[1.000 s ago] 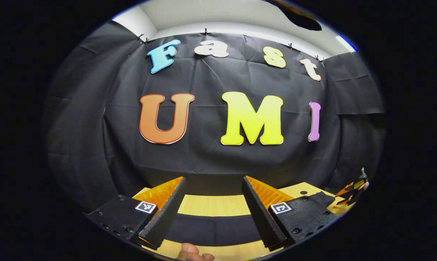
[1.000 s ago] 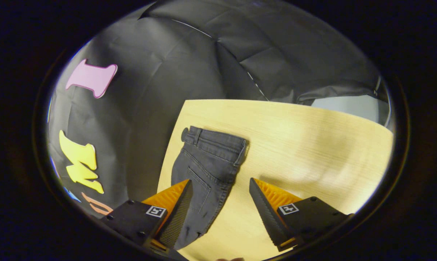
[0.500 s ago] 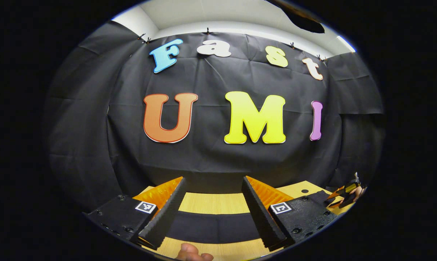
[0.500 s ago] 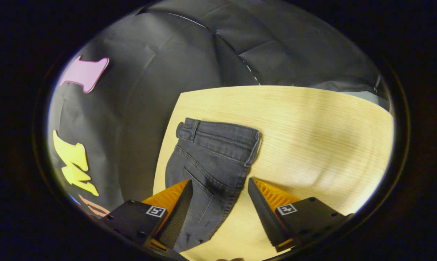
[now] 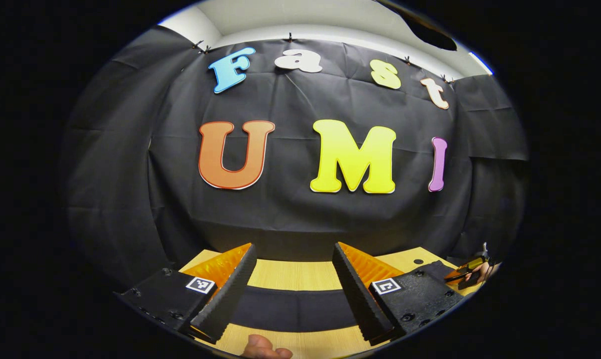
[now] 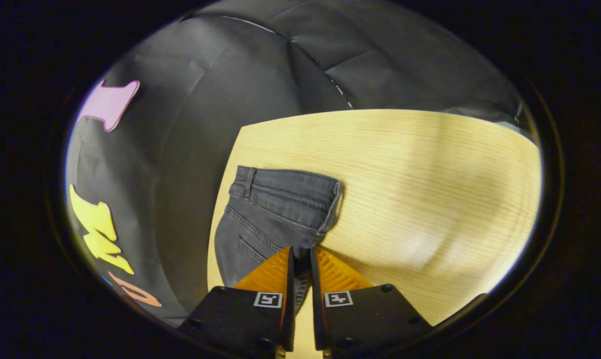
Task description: Grasp the waist and the cuffs of the jeans and fold them to make the two legs overlap; first hold the waist and fold one-third of the jeans toward the cuffs, then hold the cuffs and fold the remaining one-third in the same direction to finish folding.
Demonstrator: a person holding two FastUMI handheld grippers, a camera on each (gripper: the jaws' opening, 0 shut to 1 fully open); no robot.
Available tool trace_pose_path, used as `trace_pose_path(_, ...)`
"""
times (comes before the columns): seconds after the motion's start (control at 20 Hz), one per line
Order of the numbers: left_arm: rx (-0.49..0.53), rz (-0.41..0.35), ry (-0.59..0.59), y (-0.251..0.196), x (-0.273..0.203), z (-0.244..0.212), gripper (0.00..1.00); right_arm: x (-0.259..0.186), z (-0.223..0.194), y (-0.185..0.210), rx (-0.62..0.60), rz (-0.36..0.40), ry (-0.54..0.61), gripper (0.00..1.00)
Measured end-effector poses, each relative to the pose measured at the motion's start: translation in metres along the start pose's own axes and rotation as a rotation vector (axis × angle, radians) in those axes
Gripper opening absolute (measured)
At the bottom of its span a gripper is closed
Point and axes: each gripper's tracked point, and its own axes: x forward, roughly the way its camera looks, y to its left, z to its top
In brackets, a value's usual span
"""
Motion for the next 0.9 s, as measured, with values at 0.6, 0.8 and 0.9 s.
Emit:
trace_pose_path(0.6,0.019,-0.008,0.0,-0.002,0.003,0.005,0.99,-0.019,0.002,0.032,-0.228,0.003,-0.122,0.01)
trace_pose_path(0.8,0.016,0.01,-0.003,0.016,0.0,0.007,0.99,-0.035,-0.005,0.071,-0.396,0.027,-0.195,0.01)
trace_pose_path(0.9,0.012,0.018,-0.006,0.024,-0.004,0.005,0.99,-0.048,-0.01,0.095,-0.496,0.038,-0.238,0.0)
